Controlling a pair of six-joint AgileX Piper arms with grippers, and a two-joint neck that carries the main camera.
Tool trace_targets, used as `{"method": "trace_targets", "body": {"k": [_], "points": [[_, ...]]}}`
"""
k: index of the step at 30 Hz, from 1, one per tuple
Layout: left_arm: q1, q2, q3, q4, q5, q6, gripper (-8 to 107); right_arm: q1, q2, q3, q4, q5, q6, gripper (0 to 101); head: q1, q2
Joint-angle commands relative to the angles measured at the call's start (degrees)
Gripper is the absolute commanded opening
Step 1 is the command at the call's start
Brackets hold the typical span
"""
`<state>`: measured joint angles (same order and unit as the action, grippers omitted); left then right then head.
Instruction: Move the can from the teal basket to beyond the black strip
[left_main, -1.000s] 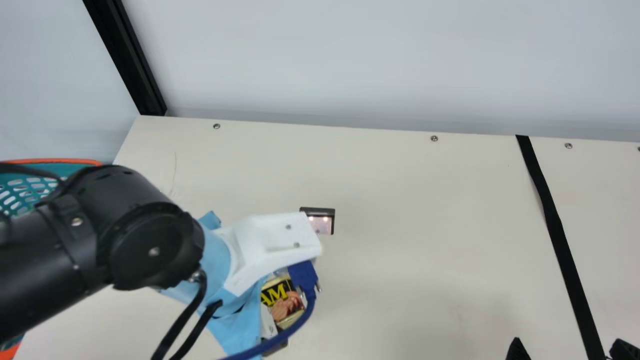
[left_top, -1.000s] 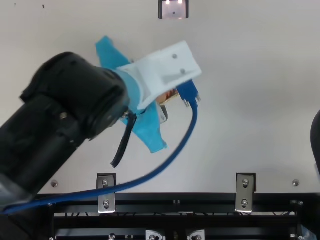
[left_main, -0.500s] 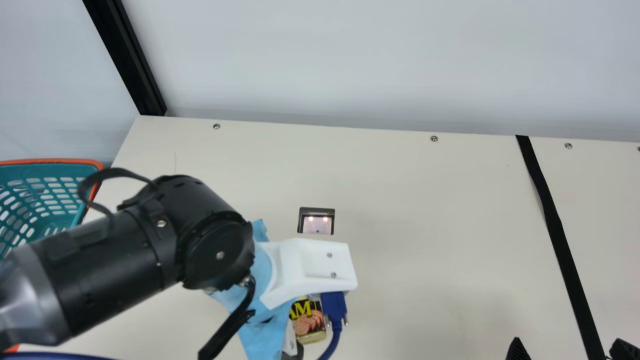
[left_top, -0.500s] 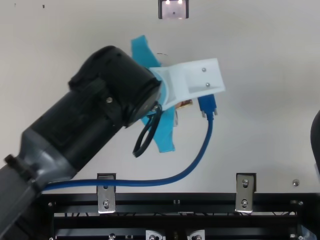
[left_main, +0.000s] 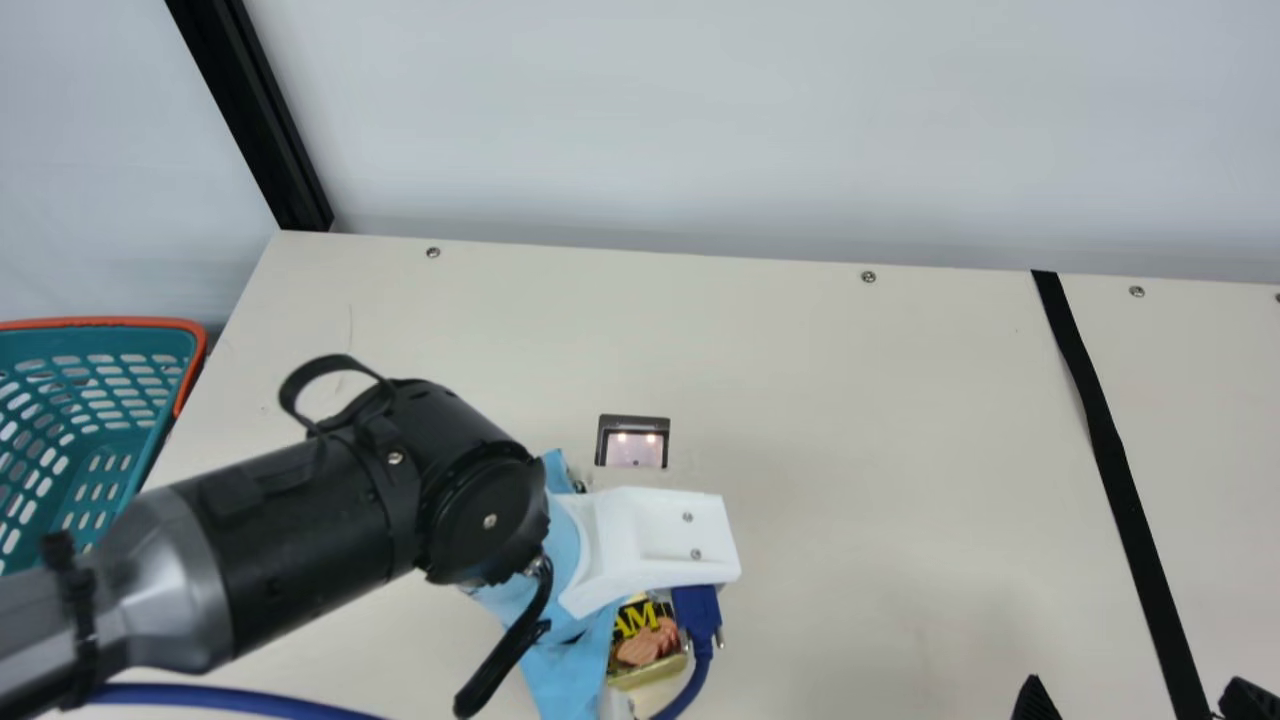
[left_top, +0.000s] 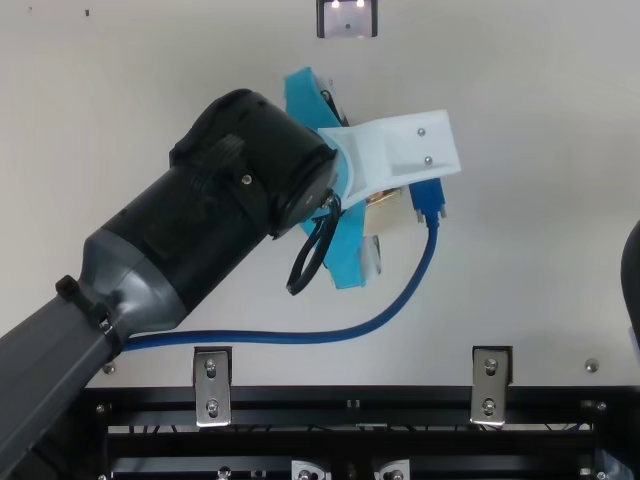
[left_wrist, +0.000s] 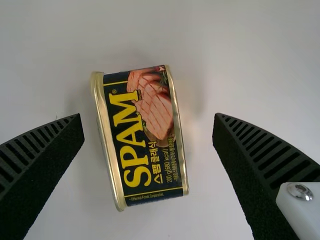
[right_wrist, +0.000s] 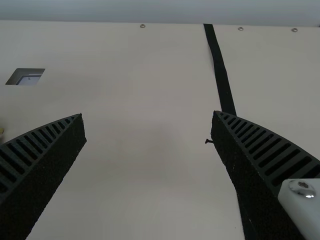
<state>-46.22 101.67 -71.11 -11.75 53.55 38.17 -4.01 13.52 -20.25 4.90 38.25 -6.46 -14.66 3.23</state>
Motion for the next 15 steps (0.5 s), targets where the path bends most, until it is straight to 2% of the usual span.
{"method": "trace_targets", "body": {"k": [1,10,15], "points": [[0.19,-1.07,0.06,-0.80,0.61,-0.13,90,0.00,0.00,0.00,0.00,0.00,0.00,101,-0.32,-0.21],[4.72,-9.73,1.41,-8.55,7.97,-1.87,90,0.00,0.00,0.00,0.00,0.00,0.00,101,-0.32,-0.21],[9.61,-16.05,4.43,-8.64,7.88,-5.87,90,0.00,0.00,0.00,0.00,0.00,0.00,101,-0.32,-0.21]]}}
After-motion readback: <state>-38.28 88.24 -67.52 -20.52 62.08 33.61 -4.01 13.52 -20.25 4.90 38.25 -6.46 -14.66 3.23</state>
